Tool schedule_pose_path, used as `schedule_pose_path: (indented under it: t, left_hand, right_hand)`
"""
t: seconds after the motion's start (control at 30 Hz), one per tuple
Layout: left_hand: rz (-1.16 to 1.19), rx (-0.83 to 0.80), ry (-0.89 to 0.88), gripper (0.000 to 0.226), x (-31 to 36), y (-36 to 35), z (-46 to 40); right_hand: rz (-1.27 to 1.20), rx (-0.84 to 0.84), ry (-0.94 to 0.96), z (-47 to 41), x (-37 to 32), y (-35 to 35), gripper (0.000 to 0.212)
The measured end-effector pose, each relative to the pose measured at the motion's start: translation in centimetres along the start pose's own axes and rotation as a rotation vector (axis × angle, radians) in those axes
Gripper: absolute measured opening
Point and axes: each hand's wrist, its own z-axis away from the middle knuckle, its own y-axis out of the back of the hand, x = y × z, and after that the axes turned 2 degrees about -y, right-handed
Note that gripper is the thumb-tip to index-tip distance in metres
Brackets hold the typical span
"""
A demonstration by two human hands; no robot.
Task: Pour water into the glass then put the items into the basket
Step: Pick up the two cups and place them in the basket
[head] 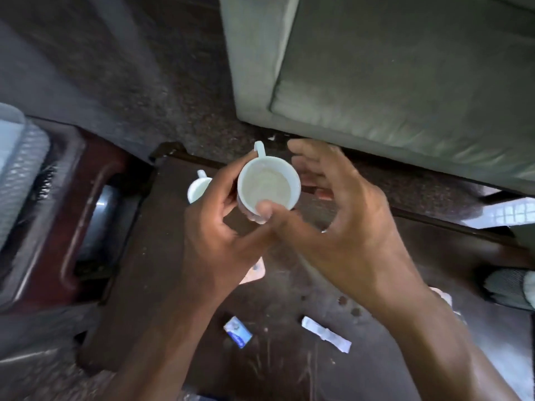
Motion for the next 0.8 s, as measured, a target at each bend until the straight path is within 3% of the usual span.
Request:
schedule_pose_path:
  t: [0.23, 0.37, 0.53, 0.63, 0.8]
  left_hand:
    - [-0.082, 0.147, 0.029, 0.069, -1.7, 7.4, -1.2]
    - [-0.132, 0.178, 0.050, 0.070, -3.3, 11.7, -1.1]
    - [-0.203, 0.196, 0.062, 0.065, -4.6, 16.2, -1.4]
    - [-0.247, 0.211, 0.072, 0.066, -5.6, 18.5, -1.2]
    - [-0.265, 0.233, 0.087, 0.075, -7.2, 21.9, -0.8]
  right_hand:
    - [-0.228, 0.065, -0.102, -5.6, 0.3, -7.2, 0.039]
    - [-0.045, -0.078, -0.236, -8.2, 3.2, -13.1, 0.065]
    - [0.251, -0.323, -0.230, -9.2, 6.1, -19.0, 0.108]
    - [0.292, -0.263, -0.225, -9.0, 7.2, -21.4, 0.105]
    - [0.329, -0.048, -0.266, -8.3, 7.4, -23.8, 0.078]
